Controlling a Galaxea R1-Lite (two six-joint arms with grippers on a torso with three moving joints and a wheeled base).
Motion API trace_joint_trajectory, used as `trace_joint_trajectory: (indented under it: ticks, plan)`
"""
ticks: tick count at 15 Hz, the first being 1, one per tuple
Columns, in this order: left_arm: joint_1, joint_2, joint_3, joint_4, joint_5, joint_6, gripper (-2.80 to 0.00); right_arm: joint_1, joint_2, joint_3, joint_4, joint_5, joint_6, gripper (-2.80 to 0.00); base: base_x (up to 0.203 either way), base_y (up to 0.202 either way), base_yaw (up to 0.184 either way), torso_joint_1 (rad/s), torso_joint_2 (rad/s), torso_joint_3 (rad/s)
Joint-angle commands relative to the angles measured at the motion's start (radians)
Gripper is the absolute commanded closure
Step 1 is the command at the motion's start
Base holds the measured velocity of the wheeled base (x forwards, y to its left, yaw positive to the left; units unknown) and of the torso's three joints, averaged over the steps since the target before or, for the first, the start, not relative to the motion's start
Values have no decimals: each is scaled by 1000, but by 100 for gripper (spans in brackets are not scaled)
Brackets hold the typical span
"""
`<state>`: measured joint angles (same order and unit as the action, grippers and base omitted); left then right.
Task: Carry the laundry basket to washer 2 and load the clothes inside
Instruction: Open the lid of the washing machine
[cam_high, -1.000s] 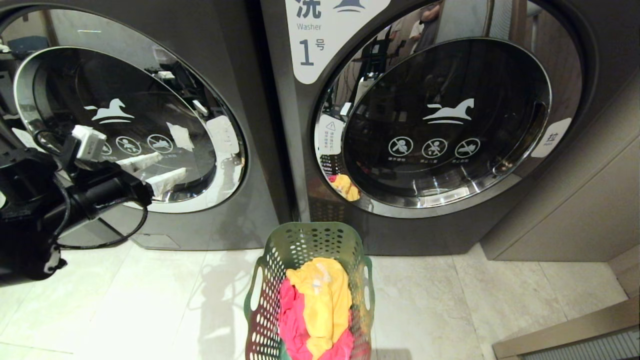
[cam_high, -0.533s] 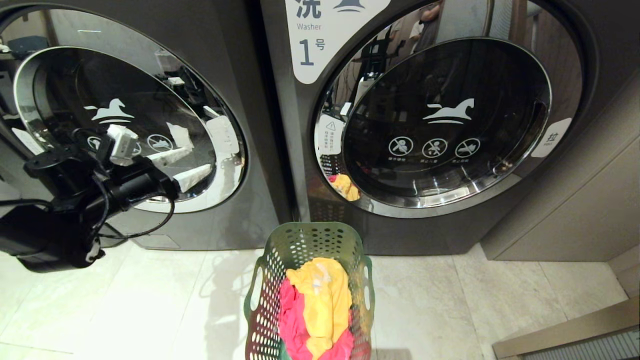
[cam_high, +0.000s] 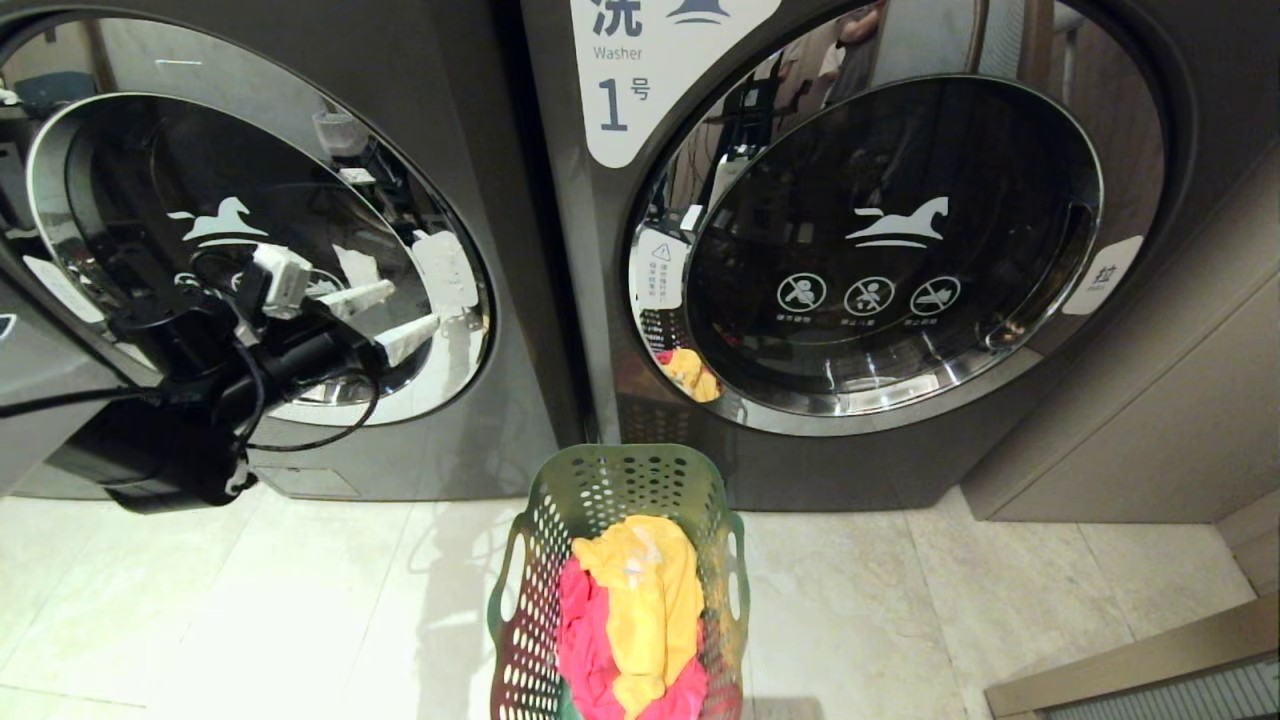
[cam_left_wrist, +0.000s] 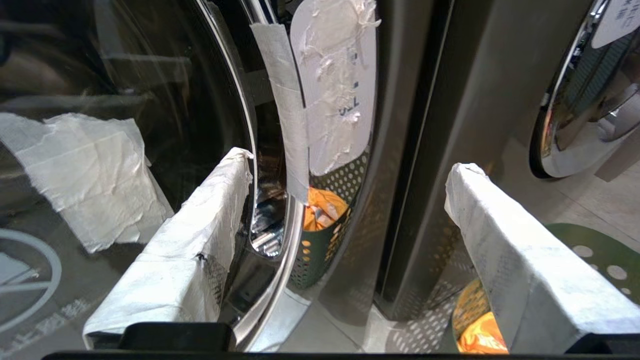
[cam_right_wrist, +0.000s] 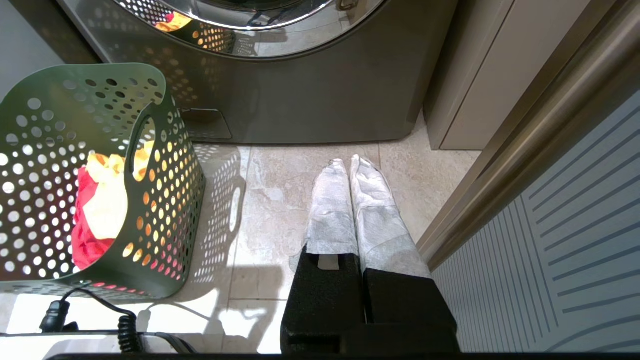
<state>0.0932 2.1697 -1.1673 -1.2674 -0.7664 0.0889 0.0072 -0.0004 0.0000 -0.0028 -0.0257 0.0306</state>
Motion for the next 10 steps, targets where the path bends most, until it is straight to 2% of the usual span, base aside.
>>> trace_joint_trajectory:
  ticks: [1, 8, 10]
  plan:
    - [-1, 31, -35, -7, -4, 0, -280, 0, 0, 0, 0, 0, 0, 0, 0, 0, 0, 0, 0, 0]
    - [-44, 118, -155, 0, 1, -6, -280, 0, 0, 0, 0, 0, 0, 0, 0, 0, 0, 0, 0, 0]
    - [-52, 141, -195, 2, 25, -6, -280, 0, 0, 0, 0, 0, 0, 0, 0, 0, 0, 0, 0, 0]
